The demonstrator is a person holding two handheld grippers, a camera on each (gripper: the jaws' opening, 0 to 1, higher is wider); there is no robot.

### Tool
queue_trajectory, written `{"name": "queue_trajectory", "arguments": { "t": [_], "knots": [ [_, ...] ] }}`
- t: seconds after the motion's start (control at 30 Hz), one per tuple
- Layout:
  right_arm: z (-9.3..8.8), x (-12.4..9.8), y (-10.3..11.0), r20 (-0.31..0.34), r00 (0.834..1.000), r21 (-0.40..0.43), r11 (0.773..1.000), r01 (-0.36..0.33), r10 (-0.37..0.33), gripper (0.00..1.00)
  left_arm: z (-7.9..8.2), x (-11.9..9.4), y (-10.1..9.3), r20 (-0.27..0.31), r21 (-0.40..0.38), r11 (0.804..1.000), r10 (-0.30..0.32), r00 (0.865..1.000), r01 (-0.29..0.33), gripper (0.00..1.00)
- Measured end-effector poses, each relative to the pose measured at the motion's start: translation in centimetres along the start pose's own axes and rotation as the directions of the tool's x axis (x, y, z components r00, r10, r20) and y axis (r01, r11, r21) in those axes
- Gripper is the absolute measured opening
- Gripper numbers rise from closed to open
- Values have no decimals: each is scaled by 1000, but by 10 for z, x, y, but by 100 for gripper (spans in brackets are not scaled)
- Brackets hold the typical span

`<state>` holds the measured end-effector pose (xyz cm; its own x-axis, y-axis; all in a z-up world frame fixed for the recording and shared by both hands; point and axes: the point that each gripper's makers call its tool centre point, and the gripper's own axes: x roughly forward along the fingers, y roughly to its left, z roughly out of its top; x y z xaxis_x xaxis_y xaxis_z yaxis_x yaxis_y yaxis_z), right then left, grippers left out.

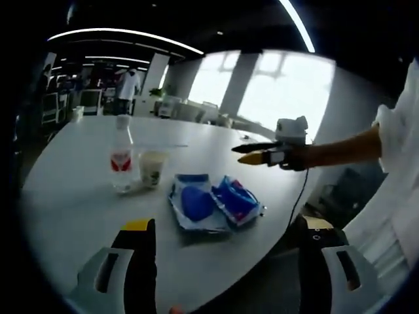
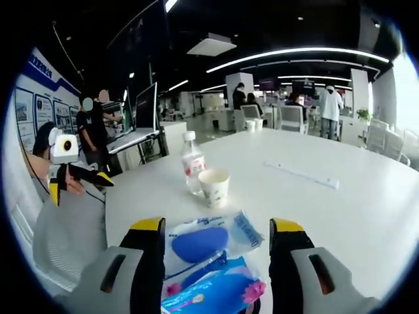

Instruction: Arrange the tabletop items into an orderly group along one side of the table until the central work area is clear of visible clutter.

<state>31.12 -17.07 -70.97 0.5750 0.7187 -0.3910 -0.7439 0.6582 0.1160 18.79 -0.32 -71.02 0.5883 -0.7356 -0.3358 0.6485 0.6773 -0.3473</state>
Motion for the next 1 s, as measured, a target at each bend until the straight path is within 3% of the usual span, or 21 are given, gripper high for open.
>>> {"name": "queue_trajectory", "arguments": {
  "t": [0.23,0.37,0.5,0.67,0.73,0.83,1.0],
  "knots": [
    [-5,-12,2,3,999,23,998,54,-54,61,-8,3,3,-18,-29,999,-42,999,41,85],
    [-3,-12,0,9,999,17,998,52,-53,60,-11,6,7,-39,-92,996,-21,999,18,82],
    [4,-6,-13,38,998,39,998,57,-58,60,-10,11,6,-55,-83,996,-19,998,14,81],
    [2,11,-21,11,1000,17,1000,-20,20,59,-9,23,14,-28,-143,988,54,998,-57,80],
    [2,16,-24,-7,999,15,998,-54,54,59,-10,26,16,-22,-195,974,113,993,-115,78],
    [4,21,-32,-9,996,26,995,-94,94,59,-11,34,10,2,-266,954,145,989,-139,76],
    [-4,29,-40,-32,987,25,987,-156,156,56,-24,51,0,-31,-315,932,181,983,-181,72]
  ]
}}
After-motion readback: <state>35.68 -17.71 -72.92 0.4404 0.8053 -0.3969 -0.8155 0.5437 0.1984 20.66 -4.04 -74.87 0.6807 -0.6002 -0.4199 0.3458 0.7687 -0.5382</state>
